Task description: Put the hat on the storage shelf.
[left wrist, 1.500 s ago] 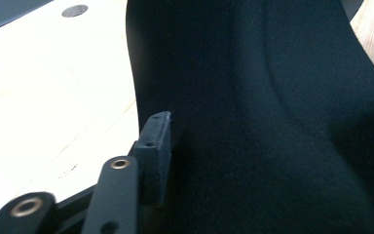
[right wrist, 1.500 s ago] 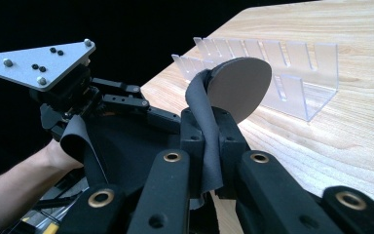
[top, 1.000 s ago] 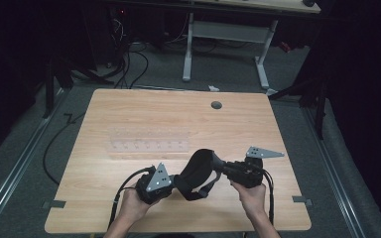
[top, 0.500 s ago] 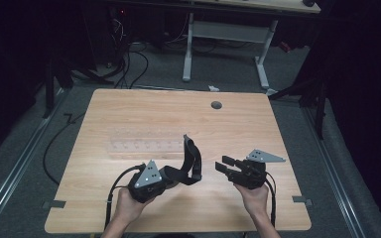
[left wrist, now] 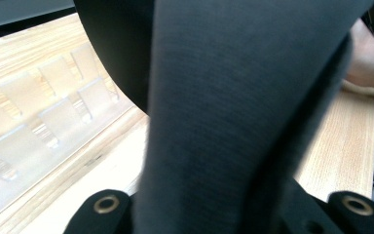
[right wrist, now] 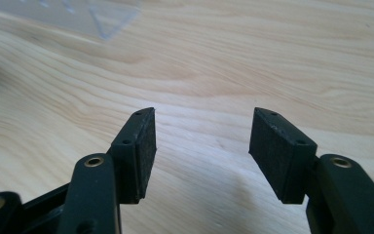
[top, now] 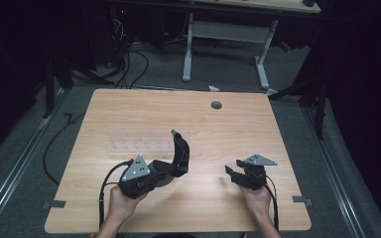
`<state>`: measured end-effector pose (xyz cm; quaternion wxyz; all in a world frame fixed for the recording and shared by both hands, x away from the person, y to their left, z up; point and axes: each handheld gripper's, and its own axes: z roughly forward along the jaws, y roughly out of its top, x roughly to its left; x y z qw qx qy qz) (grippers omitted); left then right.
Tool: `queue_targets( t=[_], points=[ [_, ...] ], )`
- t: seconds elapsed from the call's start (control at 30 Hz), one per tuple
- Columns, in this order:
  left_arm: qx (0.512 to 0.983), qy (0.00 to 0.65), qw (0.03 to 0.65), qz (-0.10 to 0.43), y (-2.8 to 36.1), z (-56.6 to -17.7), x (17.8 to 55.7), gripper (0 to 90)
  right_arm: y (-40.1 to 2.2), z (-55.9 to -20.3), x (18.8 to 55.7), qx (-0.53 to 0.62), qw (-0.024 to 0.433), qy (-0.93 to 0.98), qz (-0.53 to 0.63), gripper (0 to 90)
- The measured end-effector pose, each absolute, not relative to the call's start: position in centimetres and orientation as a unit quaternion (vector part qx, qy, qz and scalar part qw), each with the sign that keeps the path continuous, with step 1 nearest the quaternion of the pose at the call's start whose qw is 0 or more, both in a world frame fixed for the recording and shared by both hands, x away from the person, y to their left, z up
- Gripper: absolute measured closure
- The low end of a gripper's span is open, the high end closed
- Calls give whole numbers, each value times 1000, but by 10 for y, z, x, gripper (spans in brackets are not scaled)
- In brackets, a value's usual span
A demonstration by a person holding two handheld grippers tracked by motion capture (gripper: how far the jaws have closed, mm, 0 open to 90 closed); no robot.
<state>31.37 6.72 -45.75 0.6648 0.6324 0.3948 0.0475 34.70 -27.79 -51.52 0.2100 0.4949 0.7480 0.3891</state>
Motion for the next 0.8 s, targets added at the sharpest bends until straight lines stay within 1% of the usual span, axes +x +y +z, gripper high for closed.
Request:
queue_targets(
  t=[0.3, 0.43, 0.5, 0.8],
  points=[
    [616, 411, 670, 51, 78, -455, 318, 854, -282, -529, 351, 511, 239, 750, 346, 403],
    [610, 416, 673, 53, 82, -453, 320, 853, -282, -529, 352, 513, 241, 752, 337, 398],
    [603, 421, 676, 54, 86, -451, 322, 853, -281, -531, 355, 520, 235, 757, 319, 380],
    [585, 437, 681, 60, 99, -446, 329, 853, -282, -531, 355, 524, 234, 755, 319, 380]
  ],
)
